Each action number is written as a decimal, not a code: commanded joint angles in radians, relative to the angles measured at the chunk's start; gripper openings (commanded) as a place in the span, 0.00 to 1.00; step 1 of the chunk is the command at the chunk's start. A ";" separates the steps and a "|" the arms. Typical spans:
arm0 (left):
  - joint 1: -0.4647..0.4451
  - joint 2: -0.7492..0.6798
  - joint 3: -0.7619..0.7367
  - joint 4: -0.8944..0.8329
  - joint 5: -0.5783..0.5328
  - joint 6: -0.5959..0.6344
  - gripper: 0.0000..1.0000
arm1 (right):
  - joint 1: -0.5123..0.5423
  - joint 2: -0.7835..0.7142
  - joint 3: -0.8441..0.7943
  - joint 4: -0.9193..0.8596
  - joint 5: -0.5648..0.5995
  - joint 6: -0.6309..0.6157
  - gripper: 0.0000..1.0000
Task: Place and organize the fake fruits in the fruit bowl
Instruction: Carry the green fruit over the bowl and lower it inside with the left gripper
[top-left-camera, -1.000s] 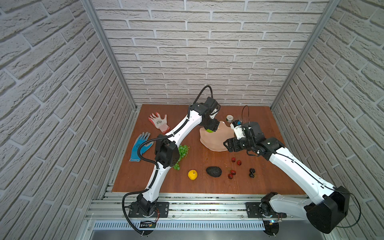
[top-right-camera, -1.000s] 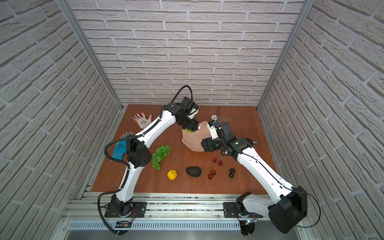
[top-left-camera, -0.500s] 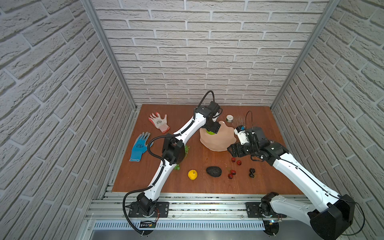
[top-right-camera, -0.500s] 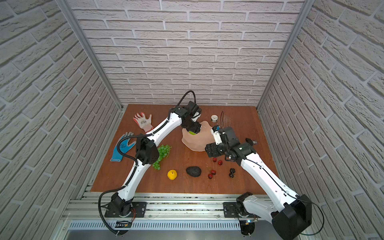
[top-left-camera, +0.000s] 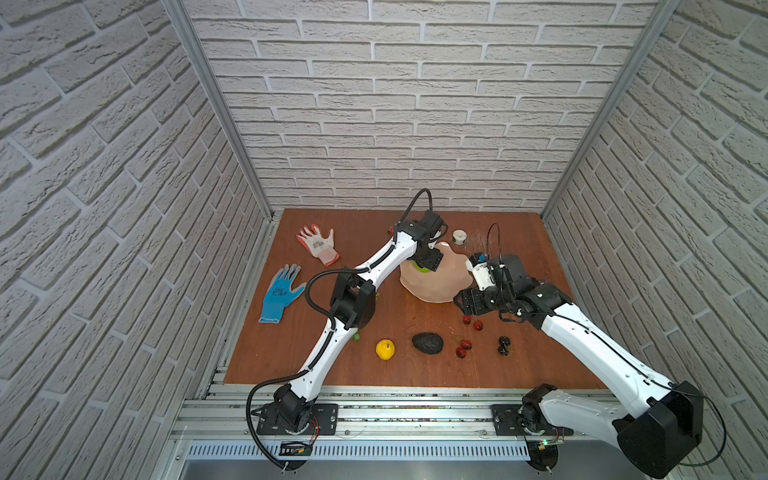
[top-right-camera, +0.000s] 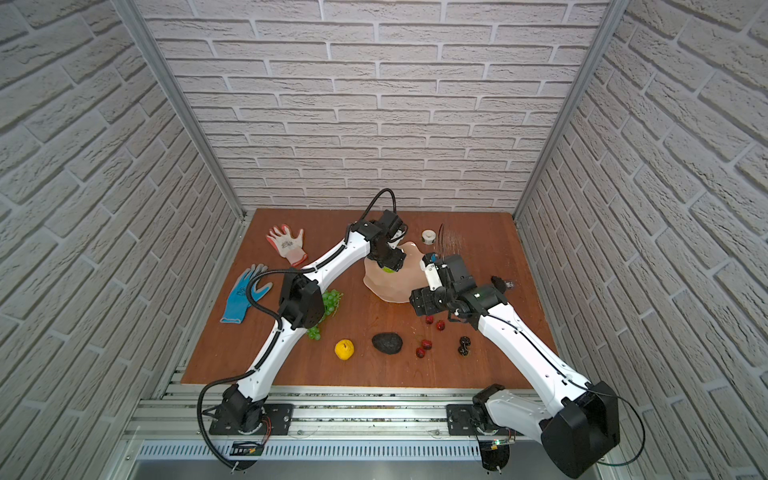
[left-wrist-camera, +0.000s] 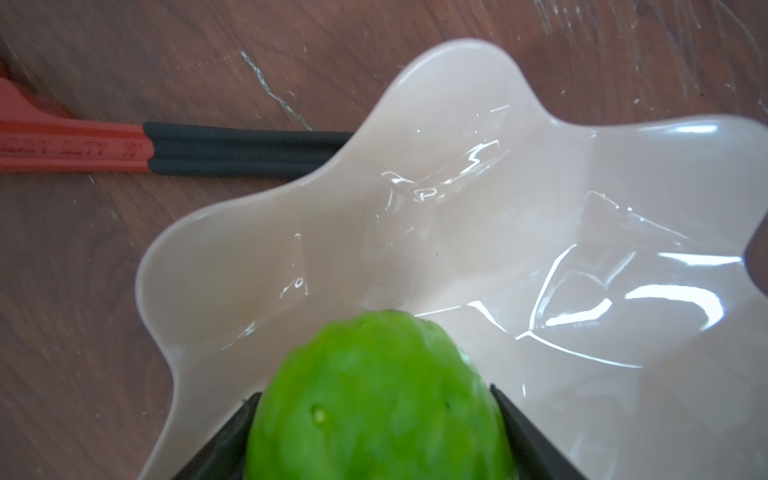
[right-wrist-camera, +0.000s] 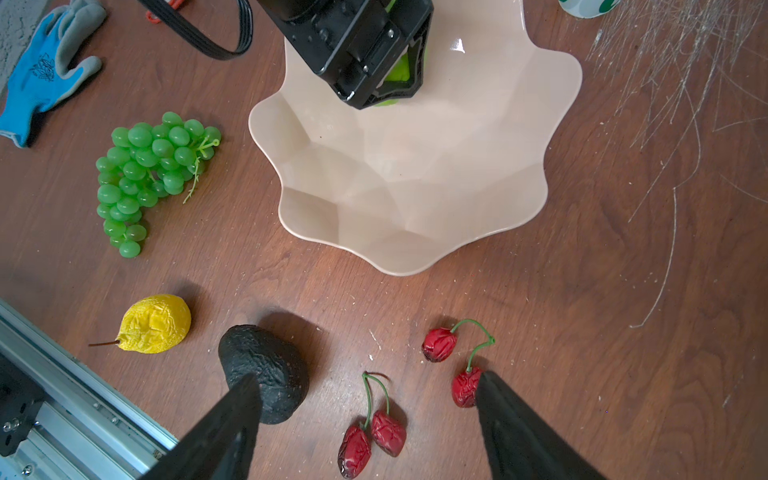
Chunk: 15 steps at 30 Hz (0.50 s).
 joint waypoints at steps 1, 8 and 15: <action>-0.009 0.028 0.027 0.036 -0.032 0.016 0.61 | -0.004 -0.003 -0.020 0.036 -0.004 -0.015 0.82; -0.015 0.046 0.027 0.044 -0.032 0.021 0.62 | -0.004 0.006 -0.023 0.038 -0.004 -0.024 0.82; -0.021 0.057 0.027 0.044 -0.038 0.024 0.67 | -0.004 0.005 -0.029 0.039 -0.001 -0.027 0.82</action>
